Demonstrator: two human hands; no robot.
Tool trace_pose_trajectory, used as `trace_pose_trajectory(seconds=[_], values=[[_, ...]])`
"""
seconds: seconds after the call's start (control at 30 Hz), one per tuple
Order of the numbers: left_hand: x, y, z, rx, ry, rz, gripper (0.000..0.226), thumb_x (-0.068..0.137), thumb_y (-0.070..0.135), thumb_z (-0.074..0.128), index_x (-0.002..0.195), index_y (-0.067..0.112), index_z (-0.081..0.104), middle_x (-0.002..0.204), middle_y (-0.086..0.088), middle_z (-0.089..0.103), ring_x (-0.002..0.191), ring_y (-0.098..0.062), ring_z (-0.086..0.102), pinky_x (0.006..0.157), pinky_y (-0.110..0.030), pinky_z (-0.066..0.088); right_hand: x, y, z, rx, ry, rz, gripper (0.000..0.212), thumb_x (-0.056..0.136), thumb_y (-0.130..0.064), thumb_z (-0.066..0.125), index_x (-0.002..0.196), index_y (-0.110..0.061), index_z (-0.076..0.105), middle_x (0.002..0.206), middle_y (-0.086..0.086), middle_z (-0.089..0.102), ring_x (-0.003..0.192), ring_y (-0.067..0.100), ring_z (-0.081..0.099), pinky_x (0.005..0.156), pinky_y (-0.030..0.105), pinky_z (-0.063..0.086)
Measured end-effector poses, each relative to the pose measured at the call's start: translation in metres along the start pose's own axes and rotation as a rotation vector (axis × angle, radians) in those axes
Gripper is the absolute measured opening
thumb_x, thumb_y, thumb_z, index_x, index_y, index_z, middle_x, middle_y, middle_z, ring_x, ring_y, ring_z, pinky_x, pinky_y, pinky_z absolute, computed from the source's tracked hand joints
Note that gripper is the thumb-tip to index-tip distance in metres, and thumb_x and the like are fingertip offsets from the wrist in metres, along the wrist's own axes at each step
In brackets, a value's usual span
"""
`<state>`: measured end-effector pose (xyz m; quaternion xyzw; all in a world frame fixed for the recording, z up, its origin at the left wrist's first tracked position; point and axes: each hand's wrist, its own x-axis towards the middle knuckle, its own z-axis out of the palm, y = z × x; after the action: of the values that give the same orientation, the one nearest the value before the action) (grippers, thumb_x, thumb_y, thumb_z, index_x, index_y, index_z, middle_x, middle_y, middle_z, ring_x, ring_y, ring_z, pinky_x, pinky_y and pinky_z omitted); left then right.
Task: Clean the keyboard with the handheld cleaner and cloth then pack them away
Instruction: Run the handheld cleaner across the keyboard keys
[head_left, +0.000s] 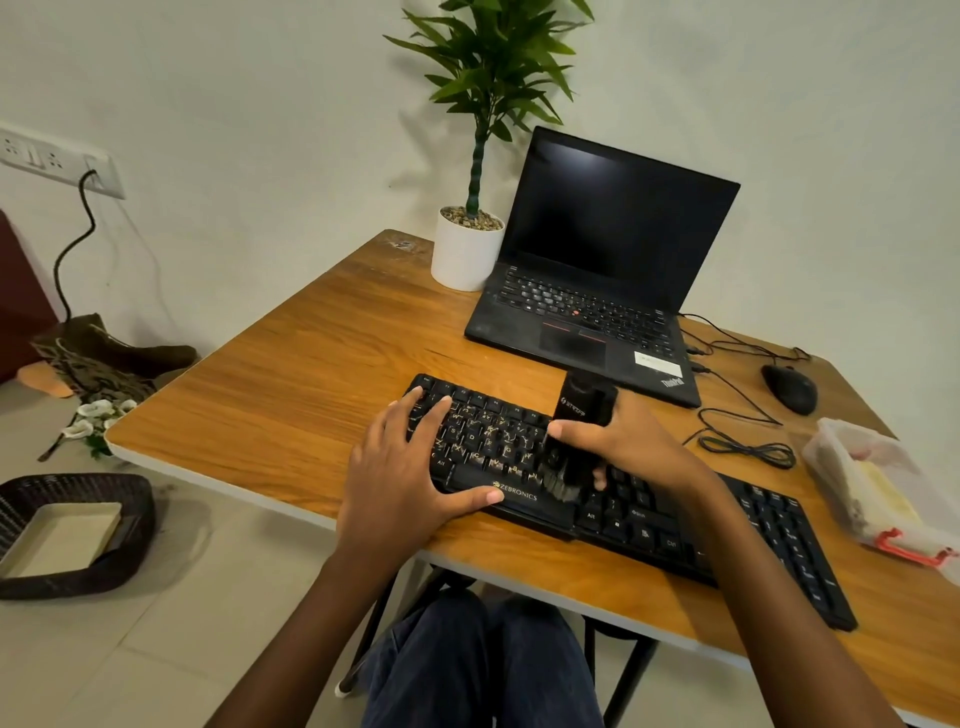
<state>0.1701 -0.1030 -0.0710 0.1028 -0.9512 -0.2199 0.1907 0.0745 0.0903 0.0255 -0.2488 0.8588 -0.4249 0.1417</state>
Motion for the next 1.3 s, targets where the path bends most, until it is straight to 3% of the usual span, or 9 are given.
trace_pose_trajectory(seconds=[0.13,0.2,0.37,0.47,0.6,0.67,0.83,1.17,1.3], values=[[0.001,0.000,0.000,-0.003,-0.004,-0.004,0.121,0.048,0.099,0.012,0.145,0.029,0.026,0.153,-0.001,0.022,0.139,-0.025,0.024,0.104,-0.048,0.032,0.008,0.003,-0.003,-0.062,0.139,-0.036,0.024,0.080,-0.026,0.070,0.088,-0.019,0.048,0.079,0.003,0.064,0.064,0.031,0.064,0.048,0.028,0.050],[0.000,0.000,0.000,-0.005,0.007,-0.003,0.120,0.049,0.099,0.012,0.145,0.028,0.028,0.152,-0.002,0.024,0.138,-0.026,0.026,0.103,-0.048,0.033,0.010,0.005,-0.006,-0.026,0.073,-0.022,0.025,0.080,-0.026,0.069,0.092,-0.015,0.049,0.081,0.006,0.067,0.066,0.035,0.065,0.048,0.029,0.050],[0.000,0.000,-0.001,0.000,-0.003,-0.007,0.122,0.047,0.099,0.010,0.145,0.030,0.026,0.153,-0.001,0.021,0.139,-0.025,0.023,0.105,-0.048,0.032,0.022,0.007,-0.012,-0.032,0.071,-0.021,0.026,0.082,-0.026,0.067,0.095,-0.013,0.049,0.084,0.011,0.067,0.060,0.025,0.064,0.047,0.028,0.049],[0.001,0.000,0.000,-0.006,-0.003,-0.015,0.122,0.046,0.099,0.011,0.145,0.030,0.025,0.154,0.000,0.019,0.139,-0.024,0.022,0.105,-0.047,0.032,0.025,0.007,-0.012,-0.006,-0.049,-0.016,0.026,0.084,-0.024,0.066,0.095,-0.005,0.052,0.076,0.010,0.069,0.047,0.017,0.058,0.041,0.023,0.046],[0.001,0.000,0.001,-0.005,-0.003,-0.016,0.122,0.046,0.100,0.011,0.145,0.031,0.025,0.154,-0.001,0.019,0.139,-0.024,0.023,0.105,-0.048,0.032,0.033,0.010,-0.014,-0.043,0.013,-0.025,0.033,0.084,-0.027,0.066,0.096,0.000,0.052,0.075,0.009,0.067,0.047,0.018,0.056,0.044,0.027,0.047],[0.002,0.000,0.002,-0.006,-0.001,-0.016,0.121,0.046,0.100,0.012,0.145,0.031,0.025,0.153,0.000,0.020,0.139,-0.024,0.023,0.104,-0.048,0.032,0.035,0.011,-0.015,-0.039,-0.050,-0.018,0.034,0.084,-0.028,0.066,0.095,0.002,0.053,0.072,0.008,0.069,0.047,0.021,0.055,0.044,0.025,0.046],[0.001,-0.001,0.002,-0.007,0.003,-0.018,0.120,0.047,0.100,0.014,0.145,0.030,0.027,0.153,-0.001,0.022,0.138,-0.024,0.025,0.103,-0.048,0.033,0.045,0.013,-0.015,-0.087,0.005,-0.031,0.035,0.083,-0.030,0.066,0.100,-0.003,0.050,0.084,0.015,0.069,0.052,0.021,0.062,0.045,0.027,0.048],[0.001,-0.001,0.002,-0.015,0.000,-0.029,0.121,0.046,0.100,0.014,0.145,0.030,0.025,0.154,-0.001,0.020,0.140,-0.023,0.022,0.106,-0.047,0.030,0.045,0.007,-0.013,-0.014,-0.136,-0.009,0.028,0.086,-0.024,0.063,0.097,-0.001,0.051,0.083,0.016,0.069,0.049,0.019,0.056,0.040,0.023,0.046],[0.000,0.001,0.002,-0.029,0.007,-0.033,0.122,0.046,0.100,0.014,0.144,0.029,0.028,0.153,-0.002,0.022,0.139,-0.025,0.024,0.105,-0.049,0.032,0.050,0.006,-0.008,-0.050,-0.016,-0.021,0.027,0.085,-0.026,0.064,0.092,-0.005,0.049,0.077,0.012,0.067,0.046,0.017,0.055,0.039,0.024,0.046]])
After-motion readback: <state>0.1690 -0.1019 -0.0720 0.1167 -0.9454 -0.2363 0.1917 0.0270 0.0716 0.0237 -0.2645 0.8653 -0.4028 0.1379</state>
